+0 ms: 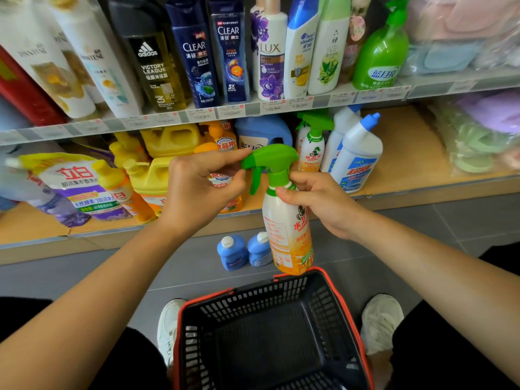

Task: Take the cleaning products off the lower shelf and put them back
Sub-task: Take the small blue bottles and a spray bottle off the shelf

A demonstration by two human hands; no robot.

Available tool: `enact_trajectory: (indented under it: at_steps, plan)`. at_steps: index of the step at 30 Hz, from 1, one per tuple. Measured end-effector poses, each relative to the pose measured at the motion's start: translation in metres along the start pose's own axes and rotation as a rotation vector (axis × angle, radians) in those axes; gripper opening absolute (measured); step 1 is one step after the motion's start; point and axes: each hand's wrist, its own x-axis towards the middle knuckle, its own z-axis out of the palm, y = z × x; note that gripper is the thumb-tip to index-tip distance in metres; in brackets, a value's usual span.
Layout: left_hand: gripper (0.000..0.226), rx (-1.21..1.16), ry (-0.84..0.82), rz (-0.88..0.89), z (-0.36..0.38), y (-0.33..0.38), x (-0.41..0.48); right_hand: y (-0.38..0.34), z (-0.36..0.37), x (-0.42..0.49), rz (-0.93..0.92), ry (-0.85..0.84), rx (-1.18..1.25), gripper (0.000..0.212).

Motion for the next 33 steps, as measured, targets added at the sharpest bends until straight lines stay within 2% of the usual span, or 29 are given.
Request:
enact_trajectory:
  at_steps: [9,13,15,17,19,23,25,27,31,33]
  plan:
    - [0.033,-0.018,0.003,0.002,0.000,-0.002,0.000,0.001,0.001,0.000,0.030,-0.018,0.013,0.020]
    - [0.038,-0.096,0.003,-0.135,0.005,-0.007,-0.001,0.001,0.001,0.002,0.018,0.007,0.019,0.020]
    - [0.050,-0.210,-0.069,-0.197,0.008,-0.008,-0.004,0.001,0.000,0.003,0.008,0.029,0.022,0.020]
    - [0.071,-0.338,-0.157,-0.267,0.014,-0.009,-0.012,0.000,-0.001,0.002,-0.002,0.063,0.028,0.021]
    - [0.080,-0.371,-0.224,-0.368,0.023,-0.013,-0.021,-0.001,-0.001,0.002,-0.013,0.102,0.041,0.021]
    - [0.054,-0.286,-0.516,-0.438,0.042,-0.021,-0.041,-0.006,-0.002,0.001,-0.028,0.193,0.082,0.019]
    - [0.051,-0.272,-0.645,-0.468,0.050,-0.022,-0.049,-0.009,-0.001,0.001,-0.019,0.236,0.112,0.016]
    - [0.063,-0.244,-0.672,-0.513,0.059,-0.022,-0.056,-0.010,-0.002,0.001,-0.013,0.266,0.150,0.013]
    - [0.087,-0.225,-0.605,-0.577,0.074,-0.021,-0.065,-0.009,-0.002,0.001,0.036,0.304,0.200,0.017]
    - [0.081,-0.251,-0.563,-0.603,0.077,-0.025,-0.063,-0.010,-0.004,0.003,0.020,0.293,0.181,0.015]
